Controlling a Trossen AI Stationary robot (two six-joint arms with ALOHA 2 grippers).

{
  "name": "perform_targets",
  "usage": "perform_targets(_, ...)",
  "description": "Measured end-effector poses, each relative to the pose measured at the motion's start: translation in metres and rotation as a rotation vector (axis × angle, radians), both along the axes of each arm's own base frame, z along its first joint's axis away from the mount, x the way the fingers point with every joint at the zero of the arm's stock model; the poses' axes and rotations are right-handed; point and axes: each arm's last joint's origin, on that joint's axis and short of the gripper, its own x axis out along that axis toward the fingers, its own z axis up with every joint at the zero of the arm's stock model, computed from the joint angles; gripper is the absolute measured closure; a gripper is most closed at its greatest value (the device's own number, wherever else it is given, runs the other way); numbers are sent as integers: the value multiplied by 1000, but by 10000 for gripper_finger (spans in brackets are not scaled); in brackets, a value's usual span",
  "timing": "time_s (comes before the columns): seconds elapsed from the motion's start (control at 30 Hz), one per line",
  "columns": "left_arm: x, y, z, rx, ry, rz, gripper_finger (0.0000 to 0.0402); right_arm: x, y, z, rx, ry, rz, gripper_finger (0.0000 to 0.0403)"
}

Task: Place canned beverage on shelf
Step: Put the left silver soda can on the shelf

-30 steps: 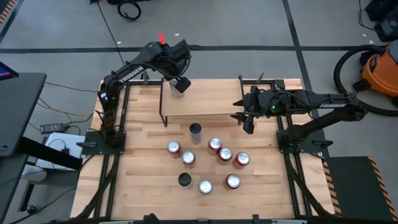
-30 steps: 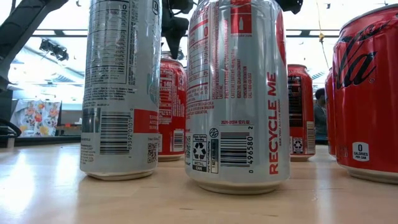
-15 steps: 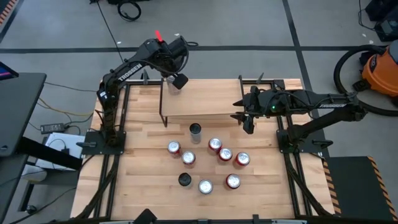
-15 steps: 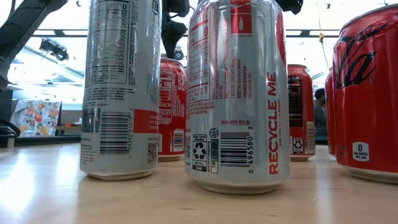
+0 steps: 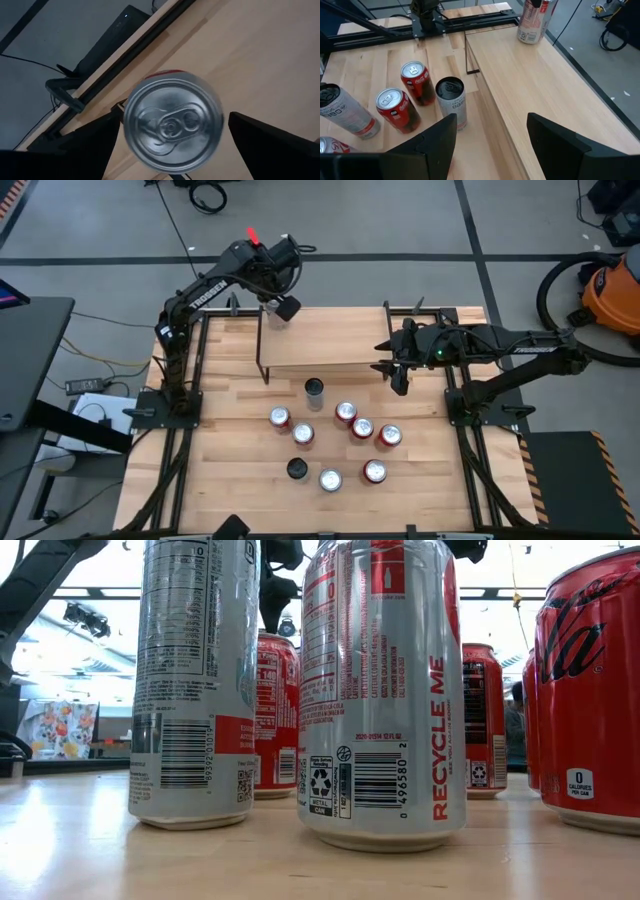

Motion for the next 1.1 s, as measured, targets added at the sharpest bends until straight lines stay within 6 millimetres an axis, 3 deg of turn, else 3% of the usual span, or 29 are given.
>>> perform_targets(0.27, -5, -7, 33, 94, -110, -3, 17, 0, 0, 0, -8, 2, 5, 152)
perform_targets(0.47, -15, -13, 47, 109, -172, 14, 17, 0, 0, 0, -11, 2, 9, 152)
perform_targets(0.7, -17, -12, 46, 101, -149, -8, 17, 1, 1, 1, -1, -7, 26, 152)
perform_targets(0.93, -15, -9, 44, 108, -116, -201, 17, 1, 1, 1, 10, -10, 21, 152)
perform_targets(1.1, -24, 6, 33, 30, -107, -168, 17, 1, 2, 1, 20, -16, 21, 152)
